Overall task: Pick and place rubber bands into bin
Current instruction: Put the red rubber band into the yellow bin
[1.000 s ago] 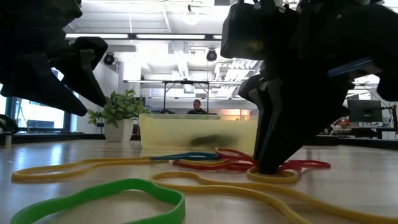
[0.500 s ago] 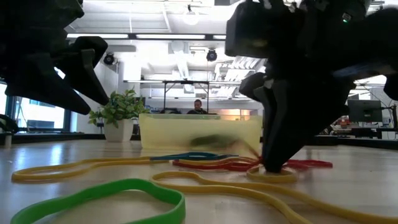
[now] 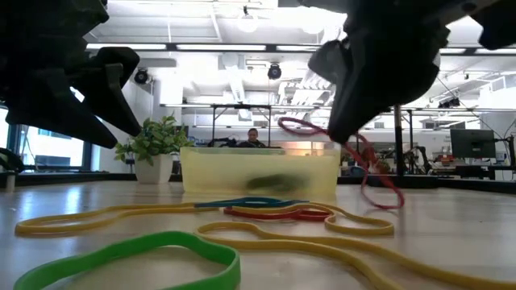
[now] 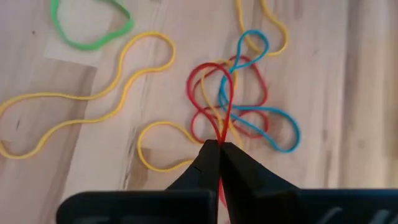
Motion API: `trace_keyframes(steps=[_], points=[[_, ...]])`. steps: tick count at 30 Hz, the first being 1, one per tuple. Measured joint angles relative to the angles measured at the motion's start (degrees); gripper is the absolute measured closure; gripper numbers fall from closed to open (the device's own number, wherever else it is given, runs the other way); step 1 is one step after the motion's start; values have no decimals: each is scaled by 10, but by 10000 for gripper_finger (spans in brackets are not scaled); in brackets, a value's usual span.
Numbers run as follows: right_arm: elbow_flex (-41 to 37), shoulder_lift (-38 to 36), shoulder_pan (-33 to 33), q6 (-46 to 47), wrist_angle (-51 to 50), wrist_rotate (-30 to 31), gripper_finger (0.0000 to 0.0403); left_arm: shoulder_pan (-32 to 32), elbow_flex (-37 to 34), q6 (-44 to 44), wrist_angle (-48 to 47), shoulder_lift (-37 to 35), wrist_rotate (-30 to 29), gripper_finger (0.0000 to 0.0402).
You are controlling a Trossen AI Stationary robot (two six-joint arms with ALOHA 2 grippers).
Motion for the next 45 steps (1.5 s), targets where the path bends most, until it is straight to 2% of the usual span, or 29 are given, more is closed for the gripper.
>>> trace_keyframes(steps=[10,14,18,24,32,38,45], points=[[0,-66,-18,-97,-7,75,402,0,0,0,2,0,0,245],[0,-90,-42,-152,-7,119,402,0,0,0,3,0,0,245],[0,-109,-84,-201,-6,135,402,0,0,0,3,0,0,245],[0,-116,-174,-248,-5,118,402,0,0,0,3,0,-1,245],[0,-116,-292,-272,16,27,402,0,0,0,3,2,-2,245],[0,-114,-341,-292,72,-58,402,0,0,0,3,2,-17,245],[0,-101,-369,-299,85,-85,402,0,0,1,3,2,-17,245]])
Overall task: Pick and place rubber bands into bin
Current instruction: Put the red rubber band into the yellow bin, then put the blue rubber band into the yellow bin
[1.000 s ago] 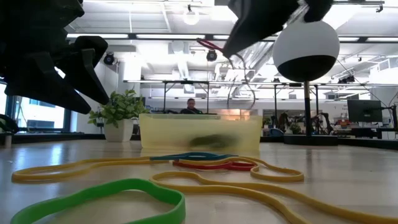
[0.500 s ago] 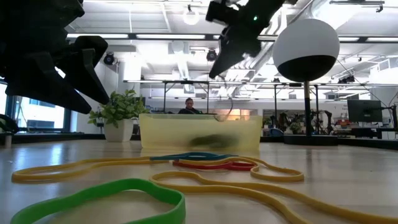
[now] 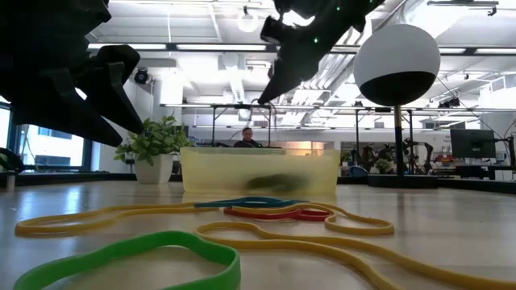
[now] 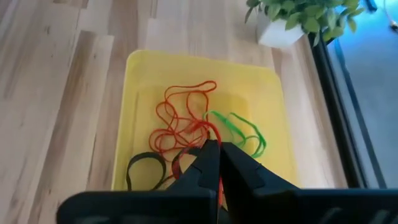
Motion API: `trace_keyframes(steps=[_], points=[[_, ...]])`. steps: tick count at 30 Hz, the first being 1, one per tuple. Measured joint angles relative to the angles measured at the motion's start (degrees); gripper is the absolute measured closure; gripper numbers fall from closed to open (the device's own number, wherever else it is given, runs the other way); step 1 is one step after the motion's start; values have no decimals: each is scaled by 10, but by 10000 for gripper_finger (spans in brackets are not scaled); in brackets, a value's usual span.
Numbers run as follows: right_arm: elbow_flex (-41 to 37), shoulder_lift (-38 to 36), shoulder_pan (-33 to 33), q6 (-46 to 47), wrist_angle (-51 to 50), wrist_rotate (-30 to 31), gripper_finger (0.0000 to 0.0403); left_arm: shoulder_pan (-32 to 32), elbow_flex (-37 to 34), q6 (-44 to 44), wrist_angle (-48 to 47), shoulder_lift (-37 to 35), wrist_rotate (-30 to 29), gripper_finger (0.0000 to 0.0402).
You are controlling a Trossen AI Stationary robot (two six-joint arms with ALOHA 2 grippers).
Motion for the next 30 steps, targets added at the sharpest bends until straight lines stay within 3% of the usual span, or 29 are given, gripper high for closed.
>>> trace_keyframes(steps=[18,30], points=[[0,98,-26,30,31,-68,397,0,0,-1,0,0,0,245],[0,98,-29,43,29,-86,278,0,0,-7,0,0,0,245]])
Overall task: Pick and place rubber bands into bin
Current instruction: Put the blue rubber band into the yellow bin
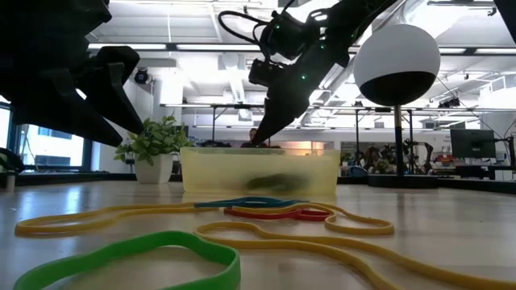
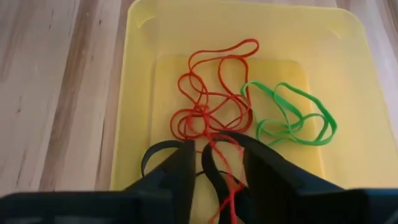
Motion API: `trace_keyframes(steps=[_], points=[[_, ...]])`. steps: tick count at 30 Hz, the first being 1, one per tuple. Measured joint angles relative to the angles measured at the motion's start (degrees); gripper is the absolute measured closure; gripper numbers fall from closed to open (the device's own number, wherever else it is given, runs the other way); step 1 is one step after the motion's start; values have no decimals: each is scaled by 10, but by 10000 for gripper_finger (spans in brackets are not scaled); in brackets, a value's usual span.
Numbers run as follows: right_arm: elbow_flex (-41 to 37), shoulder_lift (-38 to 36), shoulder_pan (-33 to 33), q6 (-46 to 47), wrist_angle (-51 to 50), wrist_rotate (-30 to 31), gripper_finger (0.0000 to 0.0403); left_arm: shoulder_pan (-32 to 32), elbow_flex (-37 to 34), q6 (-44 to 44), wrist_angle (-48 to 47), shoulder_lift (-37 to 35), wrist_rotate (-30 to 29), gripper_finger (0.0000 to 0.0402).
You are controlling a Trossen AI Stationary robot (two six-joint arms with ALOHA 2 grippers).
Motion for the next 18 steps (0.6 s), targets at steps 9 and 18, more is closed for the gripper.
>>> trace_keyframes(steps=[9,18], points=[[0,-11,26,-2,-1,-38,226,0,0,-5,0,0,0,245],[0,-38,131,12,-8,-39,241,0,0,13,6,0,30,245]])
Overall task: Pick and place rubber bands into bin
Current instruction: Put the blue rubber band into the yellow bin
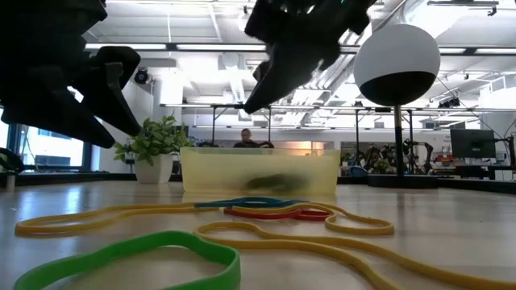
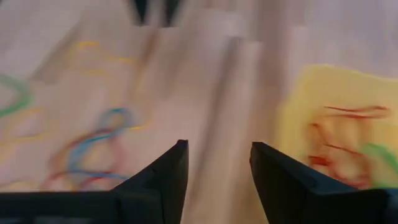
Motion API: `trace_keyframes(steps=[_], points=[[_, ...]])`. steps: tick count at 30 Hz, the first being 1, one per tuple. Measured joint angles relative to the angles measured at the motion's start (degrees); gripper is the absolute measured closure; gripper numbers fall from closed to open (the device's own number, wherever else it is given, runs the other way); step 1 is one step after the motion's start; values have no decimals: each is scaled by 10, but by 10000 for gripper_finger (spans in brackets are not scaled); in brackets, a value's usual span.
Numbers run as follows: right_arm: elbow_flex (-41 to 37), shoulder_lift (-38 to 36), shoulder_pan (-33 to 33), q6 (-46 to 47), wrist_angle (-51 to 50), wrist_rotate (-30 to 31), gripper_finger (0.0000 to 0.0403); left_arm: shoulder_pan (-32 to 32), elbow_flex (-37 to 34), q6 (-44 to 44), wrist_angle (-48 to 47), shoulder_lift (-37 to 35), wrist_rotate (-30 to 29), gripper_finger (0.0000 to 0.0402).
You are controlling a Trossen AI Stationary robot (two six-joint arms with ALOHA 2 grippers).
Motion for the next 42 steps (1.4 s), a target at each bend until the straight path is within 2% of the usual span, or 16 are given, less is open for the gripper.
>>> trace_keyframes(steps=[8,14,21,28,42], points=[[0,3,109,56,-10,27,266,0,0,23,21,0,-8,245],[0,40,155,91,17,57,274,0,0,24,23,0,-18,245],[0,85,160,132,27,56,274,0,0,24,22,0,-18,245],[0,118,161,137,58,29,286,0,0,24,19,0,-19,245],[0,127,162,160,58,28,335,0,0,24,19,0,-26,245]])
